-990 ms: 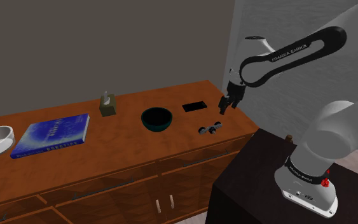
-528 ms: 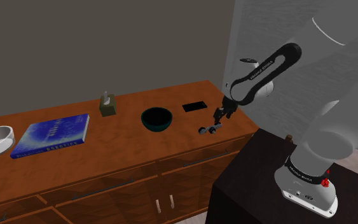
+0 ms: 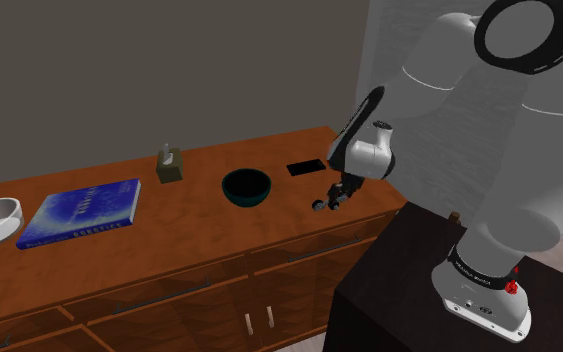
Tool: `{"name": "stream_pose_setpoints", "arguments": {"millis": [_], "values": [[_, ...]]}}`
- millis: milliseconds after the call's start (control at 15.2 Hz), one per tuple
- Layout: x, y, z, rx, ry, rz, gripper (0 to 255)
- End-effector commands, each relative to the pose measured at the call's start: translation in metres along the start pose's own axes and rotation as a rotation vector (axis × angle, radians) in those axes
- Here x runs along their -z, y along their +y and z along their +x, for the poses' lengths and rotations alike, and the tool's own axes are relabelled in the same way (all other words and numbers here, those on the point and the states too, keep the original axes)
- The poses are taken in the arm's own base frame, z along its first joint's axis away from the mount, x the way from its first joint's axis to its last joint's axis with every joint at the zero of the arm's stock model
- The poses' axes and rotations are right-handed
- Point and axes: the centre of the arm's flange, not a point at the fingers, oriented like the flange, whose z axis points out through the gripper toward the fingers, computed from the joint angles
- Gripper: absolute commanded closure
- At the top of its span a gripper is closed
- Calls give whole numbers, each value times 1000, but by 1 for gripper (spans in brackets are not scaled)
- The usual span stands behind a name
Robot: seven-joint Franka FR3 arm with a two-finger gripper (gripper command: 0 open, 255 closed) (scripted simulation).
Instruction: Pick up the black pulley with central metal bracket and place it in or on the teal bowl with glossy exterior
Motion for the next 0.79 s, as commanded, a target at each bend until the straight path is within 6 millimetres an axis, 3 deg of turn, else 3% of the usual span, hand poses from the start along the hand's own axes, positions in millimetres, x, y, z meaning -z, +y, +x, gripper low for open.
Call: {"name": "stream_pose_setpoints", "arguments": {"millis": [0, 396, 726], "values": [[-15, 1, -4, -8, 2, -2, 0], [-44, 1, -4, -8, 2, -2, 0], [-44, 1, -4, -8, 2, -2, 0]]}}
